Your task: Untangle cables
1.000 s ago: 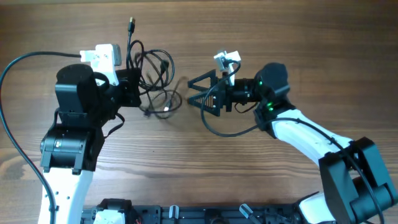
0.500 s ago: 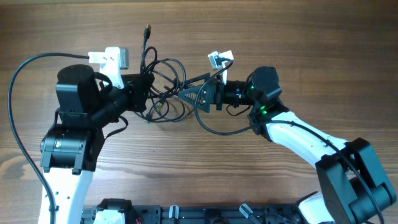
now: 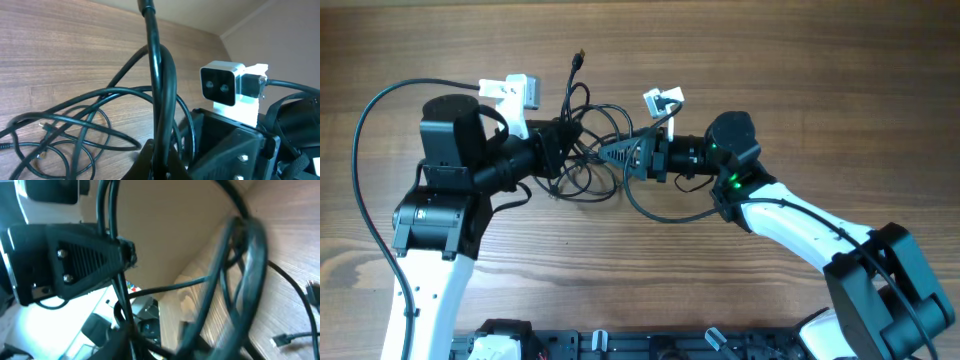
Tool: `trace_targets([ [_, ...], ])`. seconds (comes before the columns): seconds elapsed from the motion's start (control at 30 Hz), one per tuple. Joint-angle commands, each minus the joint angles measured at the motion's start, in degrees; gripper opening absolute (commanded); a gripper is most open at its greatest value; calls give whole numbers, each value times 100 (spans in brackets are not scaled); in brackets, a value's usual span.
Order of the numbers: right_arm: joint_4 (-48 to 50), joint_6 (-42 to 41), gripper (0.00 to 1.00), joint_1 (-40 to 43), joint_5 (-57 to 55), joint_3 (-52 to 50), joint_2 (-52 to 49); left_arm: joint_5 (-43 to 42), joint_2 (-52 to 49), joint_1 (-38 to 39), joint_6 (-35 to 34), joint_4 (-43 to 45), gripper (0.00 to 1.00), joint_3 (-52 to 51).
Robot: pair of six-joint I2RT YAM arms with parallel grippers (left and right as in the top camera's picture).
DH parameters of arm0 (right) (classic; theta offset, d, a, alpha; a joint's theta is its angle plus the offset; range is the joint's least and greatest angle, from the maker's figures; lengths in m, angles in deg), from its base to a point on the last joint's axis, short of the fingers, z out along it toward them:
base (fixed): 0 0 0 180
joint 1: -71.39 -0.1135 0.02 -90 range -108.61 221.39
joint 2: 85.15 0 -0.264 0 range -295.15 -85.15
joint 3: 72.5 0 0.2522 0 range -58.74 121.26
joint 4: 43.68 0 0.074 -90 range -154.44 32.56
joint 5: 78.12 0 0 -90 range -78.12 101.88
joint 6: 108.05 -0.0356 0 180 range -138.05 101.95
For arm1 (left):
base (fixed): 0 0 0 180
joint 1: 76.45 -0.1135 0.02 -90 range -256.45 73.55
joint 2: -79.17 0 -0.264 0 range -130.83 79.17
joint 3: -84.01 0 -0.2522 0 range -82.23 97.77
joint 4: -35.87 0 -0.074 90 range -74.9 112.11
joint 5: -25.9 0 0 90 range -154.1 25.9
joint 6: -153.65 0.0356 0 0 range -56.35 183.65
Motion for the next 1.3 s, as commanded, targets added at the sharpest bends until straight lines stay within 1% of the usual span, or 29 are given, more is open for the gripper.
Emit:
trace_targets([
  [0.0,-118,15,10,-24,-151,48,-44,-177,7,-20,120,66,4,55],
  [0.03,-116,11,4,-11,-153,48,-44,-173,11,-20,304,63,4,55],
  [0.1,-116,9,4,9,-151,48,-44,-72,11,-20,319,66,4,55],
  [0.13,-116,7,4,31,-153,48,-44,173,11,-20,319,17,14,55],
  [0.17,-116,9,4,48,-170,48,-44,516,11,-20,319,-107,62,55],
  [0.2,-114,7,4,76,-175,48,-44,868,11,-20,317,-293,92,55],
  [0.23,-111,2,4,103,-177,48,-44,1093,11,-17,319,-435,100,55],
  [0.3,-109,-13,4,151,-221,48,-44,1373,11,-20,339,-748,100,55],
  [0.37,-107,-177,4,168,-326,48,-44,1366,11,-17,568,-951,100,55],
  [0.4,-72,-304,4,173,-391,48,-44,1366,11,-17,732,-1043,98,55],
  [0.43,-15,-470,4,173,-446,48,-44,1364,11,-17,896,-1137,100,55],
  [0.5,216,-831,4,173,-474,48,-44,1357,11,-13,1375,-1346,100,55],
  [0.57,538,-1377,4,201,-516,48,-44,1178,11,-13,2083,-1554,100,55],
  [0.63,623,-1932,4,273,-533,48,-44,1060,11,-13,2739,-1700,100,55],
  [0.7,627,-2315,4,356,-483,48,-44,876,17,-13,3095,-1668,100,55],
  [0.73,682,-2483,4,361,-420,48,-44,654,15,-13,3198,-1558,99,55],
  [0.8,811,-2802,4,358,-282,48,-44,474,11,-13,3296,-1335,99,55],
  [0.83,960,-3040,4,358,-221,48,-44,442,-9,-13,3528,-1300,98,55],
  [0.9,1364,-3366,4,358,-118,48,-44,439,-68,-13,3622,-1285,95,55],
  [0.93,1539,-3504,4,358,-74,48,-44,439,-98,-13,3622,-1272,89,55],
  [0.97,1709,-3670,4,358,-24,48,-44,439,-146,-13,3620,-1239,74,55],
  [1.0,1768,-3814,4,358,15,48,-44,439,-186,-13,3620,-1217,69,55],
  [1.07,1917,-3950,4,358,116,48,-44,439,-323,-13,3620,-1145,68,55],
  [1.1,1967,-3945,4,358,157,48,-44,439,-411,-13,3620,-1078,57,55],
  [1.17,1967,-3947,4,358,160,48,-44,400,-529,-13,3574,-957,4,55],
  [1.2,1967,-3947,4,358,162,48,-44,297,-549,-13,3497,-907,4,55],
  [1.27,1961,-3869,4,358,179,48,-44,223,-544,-13,3084,-695,4,55],
])
